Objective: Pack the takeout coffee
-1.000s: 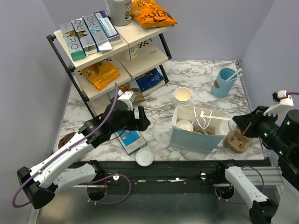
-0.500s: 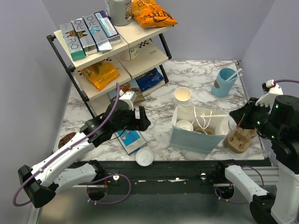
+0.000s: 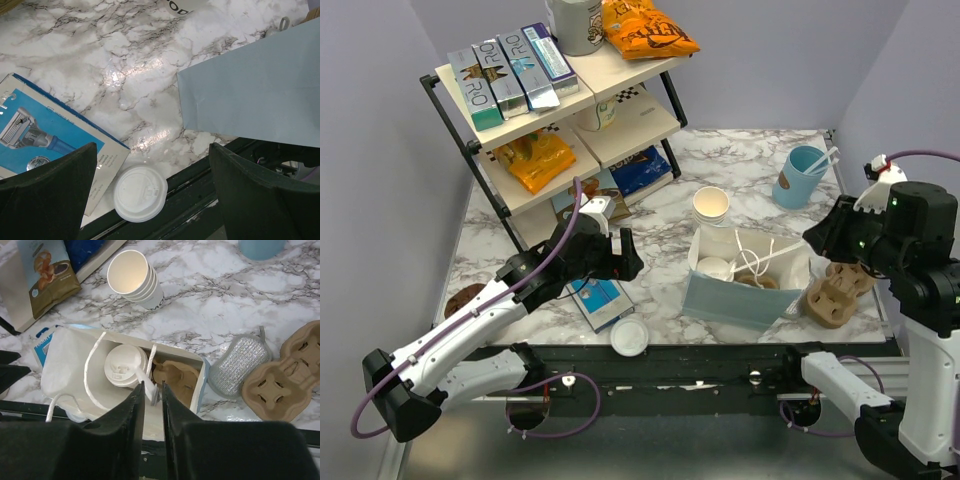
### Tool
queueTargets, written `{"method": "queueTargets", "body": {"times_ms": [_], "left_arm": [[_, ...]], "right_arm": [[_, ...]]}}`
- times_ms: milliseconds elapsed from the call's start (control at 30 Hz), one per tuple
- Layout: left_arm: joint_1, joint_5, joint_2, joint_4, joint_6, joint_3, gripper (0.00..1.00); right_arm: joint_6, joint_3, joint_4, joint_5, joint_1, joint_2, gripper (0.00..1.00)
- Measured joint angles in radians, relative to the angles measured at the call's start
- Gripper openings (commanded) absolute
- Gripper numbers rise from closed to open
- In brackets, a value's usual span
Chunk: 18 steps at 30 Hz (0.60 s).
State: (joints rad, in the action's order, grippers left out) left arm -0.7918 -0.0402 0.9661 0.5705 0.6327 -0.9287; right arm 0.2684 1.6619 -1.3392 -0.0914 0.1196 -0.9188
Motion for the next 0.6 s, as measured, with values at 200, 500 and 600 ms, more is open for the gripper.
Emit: {"method": "queueTargets", "body": {"times_ms": [200,500,600], "left_arm": [[0.000,0.000,0.000,0.000,0.000,0.000,0.99],[0.000,0.000,0.000,0.000,0.000,0.000,0.99],[0.000,0.000,0.000,0.000,0.000,0.000,0.99]], "right_arm": [[-0.011,0.006,0.000,-0.026,0.000,-0.003,0.44],[-0.016,0.051,0.000,-0.114,0.000,0.005,0.64],[0.002,0.048,0.014,-0.127,0.000,0.027,1.00]]}}
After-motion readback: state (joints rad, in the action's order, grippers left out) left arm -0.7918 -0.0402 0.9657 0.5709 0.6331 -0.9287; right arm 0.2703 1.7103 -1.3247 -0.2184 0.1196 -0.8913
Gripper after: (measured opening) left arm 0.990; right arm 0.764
